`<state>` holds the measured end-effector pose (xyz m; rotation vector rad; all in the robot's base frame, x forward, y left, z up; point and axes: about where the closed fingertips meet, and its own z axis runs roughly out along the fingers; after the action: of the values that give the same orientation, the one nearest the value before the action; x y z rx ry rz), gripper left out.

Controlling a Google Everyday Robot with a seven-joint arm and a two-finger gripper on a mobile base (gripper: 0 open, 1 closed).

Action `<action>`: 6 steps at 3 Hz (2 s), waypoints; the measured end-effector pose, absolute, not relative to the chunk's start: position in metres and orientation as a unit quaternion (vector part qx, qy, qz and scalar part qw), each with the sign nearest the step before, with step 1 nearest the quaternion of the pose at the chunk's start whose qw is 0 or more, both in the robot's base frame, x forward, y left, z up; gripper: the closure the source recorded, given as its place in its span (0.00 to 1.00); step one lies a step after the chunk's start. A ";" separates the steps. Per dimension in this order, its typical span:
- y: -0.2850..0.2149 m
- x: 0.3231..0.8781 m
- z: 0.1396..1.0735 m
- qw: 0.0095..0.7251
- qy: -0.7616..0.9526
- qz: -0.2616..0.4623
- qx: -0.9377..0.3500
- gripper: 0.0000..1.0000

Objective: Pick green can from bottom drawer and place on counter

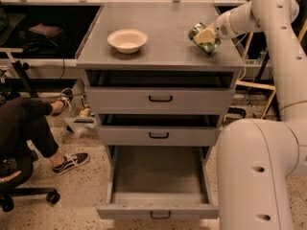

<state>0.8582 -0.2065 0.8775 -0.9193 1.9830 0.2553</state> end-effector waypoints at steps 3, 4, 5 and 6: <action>-0.206 0.858 0.877 0.453 0.803 0.103 -0.372 0.00; -0.202 0.858 0.879 0.452 0.801 0.099 -0.380 0.00; -0.210 0.849 0.917 0.459 0.789 0.040 -0.406 0.00; -0.254 0.818 0.991 0.498 0.775 -0.038 -0.386 0.00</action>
Offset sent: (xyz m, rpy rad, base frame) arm 0.0000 0.0000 0.0000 0.0000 0.0000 0.0000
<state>0.8180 -0.2543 0.9913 -0.9354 1.8764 -0.0931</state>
